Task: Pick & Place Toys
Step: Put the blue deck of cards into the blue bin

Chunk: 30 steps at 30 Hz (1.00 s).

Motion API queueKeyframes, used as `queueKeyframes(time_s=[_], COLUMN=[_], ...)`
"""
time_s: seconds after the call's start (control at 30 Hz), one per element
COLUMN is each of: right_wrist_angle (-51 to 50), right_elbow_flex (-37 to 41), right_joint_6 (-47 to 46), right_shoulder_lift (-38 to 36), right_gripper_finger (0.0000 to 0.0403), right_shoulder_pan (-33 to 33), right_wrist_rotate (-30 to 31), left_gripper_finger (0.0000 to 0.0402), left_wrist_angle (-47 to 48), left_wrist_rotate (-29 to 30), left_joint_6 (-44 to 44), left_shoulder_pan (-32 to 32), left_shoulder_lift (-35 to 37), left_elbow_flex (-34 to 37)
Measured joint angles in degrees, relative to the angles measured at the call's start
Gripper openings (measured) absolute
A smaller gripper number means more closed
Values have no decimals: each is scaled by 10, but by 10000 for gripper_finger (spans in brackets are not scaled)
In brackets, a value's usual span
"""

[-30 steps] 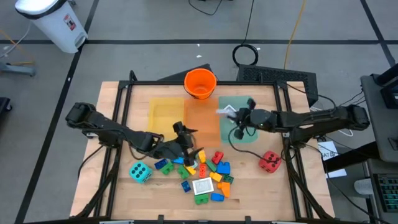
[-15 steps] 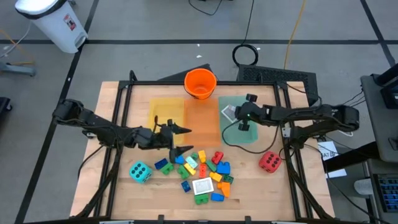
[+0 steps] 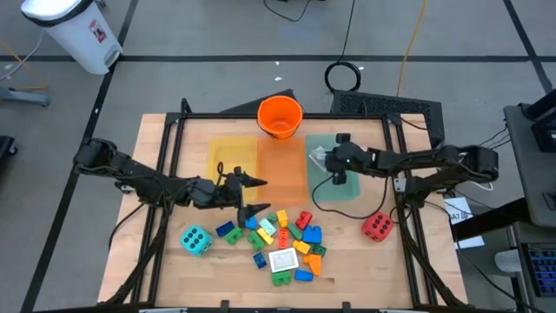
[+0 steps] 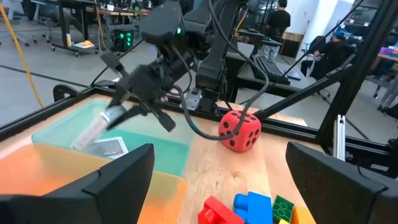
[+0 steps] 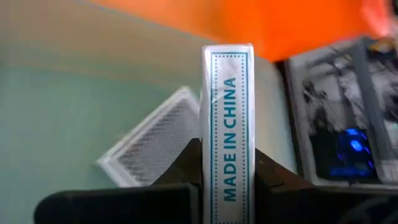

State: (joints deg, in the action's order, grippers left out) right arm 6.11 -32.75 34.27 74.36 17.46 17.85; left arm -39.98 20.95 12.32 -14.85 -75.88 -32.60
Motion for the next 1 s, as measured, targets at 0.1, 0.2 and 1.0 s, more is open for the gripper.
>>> queueKeyframes(time_s=[0.1,0.2,1.0], right_wrist_angle=[-1,2,-8], right_elbow_flex=[0,-1,1], right_joint_6=[31,46,18], right_shoulder_lift=[11,21,-8], right_gripper_finger=[46,57,225], right_shoulder_pan=[6,5,-29], right_wrist_rotate=[-29,-28,163], left_gripper_finger=[367,367,367], left_wrist_angle=[0,0,9], left_wrist_rotate=[0,0,0], left_joint_6=[0,0,1], left_shoulder_pan=[0,1,2], left_shoulder_lift=[0,0,0], left_elbow_flex=[0,0,0])
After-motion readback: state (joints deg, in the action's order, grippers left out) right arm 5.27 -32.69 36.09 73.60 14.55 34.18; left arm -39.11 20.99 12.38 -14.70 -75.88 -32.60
